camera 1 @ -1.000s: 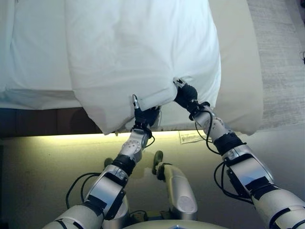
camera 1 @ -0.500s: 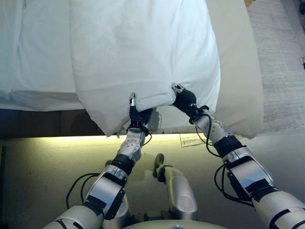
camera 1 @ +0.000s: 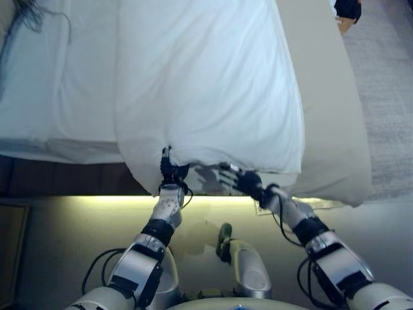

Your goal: Make the bed neatly

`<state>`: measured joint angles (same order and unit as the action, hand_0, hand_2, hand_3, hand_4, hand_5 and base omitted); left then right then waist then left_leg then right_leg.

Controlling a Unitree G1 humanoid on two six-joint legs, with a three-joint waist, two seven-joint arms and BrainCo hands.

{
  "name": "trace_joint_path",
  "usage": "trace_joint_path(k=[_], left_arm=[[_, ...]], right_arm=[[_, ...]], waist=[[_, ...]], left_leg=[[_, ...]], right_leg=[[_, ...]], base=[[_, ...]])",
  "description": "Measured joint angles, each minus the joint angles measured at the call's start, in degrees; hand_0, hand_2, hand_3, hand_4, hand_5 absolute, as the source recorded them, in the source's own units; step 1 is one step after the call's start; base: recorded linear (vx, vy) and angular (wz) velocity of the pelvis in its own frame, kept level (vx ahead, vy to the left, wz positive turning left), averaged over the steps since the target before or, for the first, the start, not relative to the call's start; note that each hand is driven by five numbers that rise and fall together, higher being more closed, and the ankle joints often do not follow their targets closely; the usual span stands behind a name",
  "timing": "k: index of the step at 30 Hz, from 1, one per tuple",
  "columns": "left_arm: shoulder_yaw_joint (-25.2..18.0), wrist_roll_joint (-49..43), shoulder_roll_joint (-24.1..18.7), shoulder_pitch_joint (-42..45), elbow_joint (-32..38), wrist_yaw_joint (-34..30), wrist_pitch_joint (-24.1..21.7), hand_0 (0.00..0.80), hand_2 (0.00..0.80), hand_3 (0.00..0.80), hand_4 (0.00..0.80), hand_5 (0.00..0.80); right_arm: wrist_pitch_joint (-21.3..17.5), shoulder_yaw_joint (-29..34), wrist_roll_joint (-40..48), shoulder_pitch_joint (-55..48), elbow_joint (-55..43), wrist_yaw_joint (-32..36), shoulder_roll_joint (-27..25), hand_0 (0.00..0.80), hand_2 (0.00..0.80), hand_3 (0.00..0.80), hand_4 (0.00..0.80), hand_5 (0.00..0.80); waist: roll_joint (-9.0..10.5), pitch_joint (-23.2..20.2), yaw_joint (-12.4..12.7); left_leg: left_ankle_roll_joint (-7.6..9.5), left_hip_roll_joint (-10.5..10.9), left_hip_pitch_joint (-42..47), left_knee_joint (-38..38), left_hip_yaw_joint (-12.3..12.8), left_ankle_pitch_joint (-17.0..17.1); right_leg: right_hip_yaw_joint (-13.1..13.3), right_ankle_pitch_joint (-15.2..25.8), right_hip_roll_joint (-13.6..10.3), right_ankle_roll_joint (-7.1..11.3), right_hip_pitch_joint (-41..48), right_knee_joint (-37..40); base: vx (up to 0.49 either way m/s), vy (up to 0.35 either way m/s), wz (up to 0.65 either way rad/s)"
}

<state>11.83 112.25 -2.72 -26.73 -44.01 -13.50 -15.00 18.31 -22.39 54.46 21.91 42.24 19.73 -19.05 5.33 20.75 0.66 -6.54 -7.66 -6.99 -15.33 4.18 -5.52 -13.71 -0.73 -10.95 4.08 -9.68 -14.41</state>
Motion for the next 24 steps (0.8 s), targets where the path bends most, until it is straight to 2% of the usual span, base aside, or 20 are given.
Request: trace_joint_path(k=[5, 10, 15, 20, 24], left_arm=[[-4.8, -0.1, -0.7, 6.2, -0.2, -0.4, 2.1, 0.800, 0.800, 0.800, 0.800, 0.800], [-9.2, -1.9, -1.1, 10.6, -1.6, -0.8, 4.2, 0.800, 0.800, 0.800, 0.800, 0.800], [-11.9, -8.5, -1.7, 13.4, -4.4, -0.7, 6.1, 0.800, 0.800, 0.800, 0.800, 0.800], [-17.6, -17.7, -3.3, 15.9, -7.9, 0.1, 9.3, 0.800, 0.800, 0.800, 0.800, 0.800], [-20.0, -26.3, -7.2, 16.9, -12.7, 1.1, 12.8, 0.800, 0.800, 0.800, 0.800, 0.800]], right_arm=[[0.7, 1.8, -5.6, -10.7, 7.1, 5.9, 0.9, 0.000, 0.000, 0.000, 0.000, 0.000], [0.6, 6.0, -7.8, -15.3, 12.6, 9.5, 1.8, 0.000, 0.000, 0.000, 0.000, 0.000], [-0.1, 8.2, -7.8, -15.5, 15.2, 10.5, 3.5, 0.000, 0.000, 0.000, 0.000, 0.000], [-1.5, 9.2, -7.9, -15.5, 15.9, 10.5, 4.0, 0.000, 0.000, 0.000, 0.000, 0.000], [-2.2, 10.5, -8.2, -15.5, 16.8, 10.5, 4.1, 0.000, 0.000, 0.000, 0.000, 0.000]], waist=[[-1.63, -5.1, 0.0], [-3.76, -9.9, 0.1], [-4.92, -12.8, 0.3], [-6.17, -14.9, 0.3], [-7.19, -16.2, 1.0]], left_leg=[[0.03, 0.5, 5.7, 6.1, 0.2, 1.1], [-0.06, 0.6, 9.6, 10.1, -0.4, 1.5], [-0.12, 0.9, 12.2, 13.2, -1.9, 2.1], [-0.35, 0.9, 14.6, 15.5, -4.1, 2.3], [-0.50, 0.7, 15.7, 16.7, -4.5, 2.3]], right_leg=[[-1.0, 0.6, 0.4, 0.82, 5.6, 5.1], [-1.7, 1.1, 1.0, 1.53, 9.6, 9.1], [-2.8, 2.0, 1.5, 2.05, 13.6, 13.5], [-4.1, 2.8, 2.2, 2.39, 17.6, 17.5], [-4.3, 3.2, 2.6, 2.46, 19.0, 19.4]], base=[[0.104, 0.078, 0.05], [0.056, 0.039, 0.03], [0.048, -0.001, 0.09], [0.054, -0.005, 0.10], [0.038, 0.016, 0.01]])
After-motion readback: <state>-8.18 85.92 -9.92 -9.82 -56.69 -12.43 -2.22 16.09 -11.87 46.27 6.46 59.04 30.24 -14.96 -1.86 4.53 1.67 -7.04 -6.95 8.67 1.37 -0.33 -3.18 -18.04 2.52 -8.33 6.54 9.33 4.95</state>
